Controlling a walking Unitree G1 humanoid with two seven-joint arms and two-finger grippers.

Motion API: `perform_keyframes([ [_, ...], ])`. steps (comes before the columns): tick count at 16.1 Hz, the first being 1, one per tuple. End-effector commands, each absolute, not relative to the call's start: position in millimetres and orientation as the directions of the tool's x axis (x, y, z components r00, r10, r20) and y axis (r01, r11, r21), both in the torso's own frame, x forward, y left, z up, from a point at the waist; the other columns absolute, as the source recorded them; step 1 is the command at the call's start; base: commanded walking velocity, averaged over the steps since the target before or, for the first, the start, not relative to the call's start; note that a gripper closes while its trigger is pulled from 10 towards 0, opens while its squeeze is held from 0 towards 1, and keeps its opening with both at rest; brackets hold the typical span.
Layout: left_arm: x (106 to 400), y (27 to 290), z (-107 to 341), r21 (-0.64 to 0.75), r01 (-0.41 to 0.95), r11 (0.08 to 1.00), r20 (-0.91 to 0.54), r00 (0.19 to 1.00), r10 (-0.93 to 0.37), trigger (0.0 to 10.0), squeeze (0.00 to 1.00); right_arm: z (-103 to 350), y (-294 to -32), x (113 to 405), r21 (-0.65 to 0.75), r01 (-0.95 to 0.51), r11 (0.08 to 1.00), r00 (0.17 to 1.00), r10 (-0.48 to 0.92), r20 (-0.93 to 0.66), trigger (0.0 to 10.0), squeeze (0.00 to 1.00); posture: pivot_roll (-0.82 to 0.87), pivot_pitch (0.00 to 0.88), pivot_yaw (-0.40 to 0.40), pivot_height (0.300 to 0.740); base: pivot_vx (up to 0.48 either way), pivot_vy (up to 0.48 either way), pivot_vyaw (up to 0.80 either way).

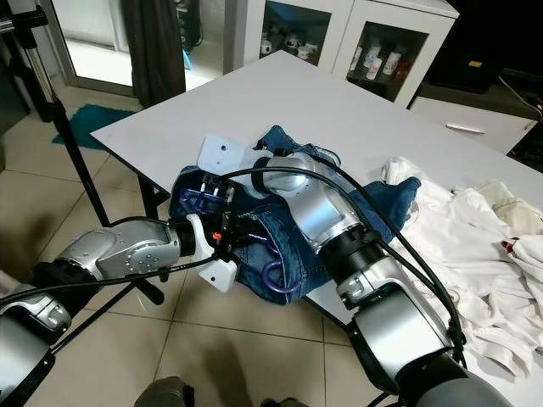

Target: Hang hanger

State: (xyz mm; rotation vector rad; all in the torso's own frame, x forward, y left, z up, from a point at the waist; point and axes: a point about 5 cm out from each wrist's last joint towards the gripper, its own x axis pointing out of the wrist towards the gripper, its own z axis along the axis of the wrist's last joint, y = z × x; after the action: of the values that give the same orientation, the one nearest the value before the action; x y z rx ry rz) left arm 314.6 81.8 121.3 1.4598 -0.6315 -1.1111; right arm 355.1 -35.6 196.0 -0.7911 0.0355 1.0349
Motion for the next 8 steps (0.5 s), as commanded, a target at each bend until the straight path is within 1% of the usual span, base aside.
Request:
perform_keyframes([
  [1, 329.8, 81.0, 144.3, 0.977, 0.142, -0.162, -0.210, 0.466, -0.859, 10.0, 0.00, 184.4, -26.4, 341.9, -0.518, -0.840, 0.162, 0.417, 0.803, -0.425, 0.0, 0.00, 0.26, 0.000, -0.093, 0.740, 0.000, 0.000, 0.00],
  [2, 330.3, 81.3, 144.5, 0.977, 0.141, -0.158, -0.207, 0.470, -0.858, 10.0, 0.00, 181.9, -25.8, 338.9, -0.509, -0.849, 0.140, 0.395, 0.808, -0.438, 0.0, 0.00, 0.26, 0.000, -0.093, 0.740, 0.000, 0.000, 0.00],
  [5, 333.5, 83.8, 146.2, 0.980, 0.140, -0.138, -0.190, 0.495, -0.848, 10.0, 0.00, 185.4, -23.5, 335.2, -0.489, -0.862, 0.137, 0.367, 0.832, -0.415, 0.0, 0.00, 0.26, 0.000, -0.093, 0.740, 0.000, 0.000, 0.00],
  [7, 336.0, 86.1, 147.6, 0.983, 0.141, -0.118, -0.174, 0.513, -0.840, 10.0, 0.00, 187.7, -27.0, 334.7, -0.470, -0.869, 0.156, 0.366, 0.842, -0.397, 0.0, 0.00, 0.26, 0.000, -0.093, 0.740, 0.000, 0.000, 0.00],
  [8, 337.3, 87.3, 148.1, 0.984, 0.148, -0.097, -0.161, 0.525, -0.835, 10.0, 0.00, 191.1, -29.3, 336.3, -0.469, -0.861, 0.194, 0.390, 0.846, -0.365, 0.0, 0.00, 0.26, 0.000, -0.090, 0.740, 0.000, 0.000, 0.00],
])
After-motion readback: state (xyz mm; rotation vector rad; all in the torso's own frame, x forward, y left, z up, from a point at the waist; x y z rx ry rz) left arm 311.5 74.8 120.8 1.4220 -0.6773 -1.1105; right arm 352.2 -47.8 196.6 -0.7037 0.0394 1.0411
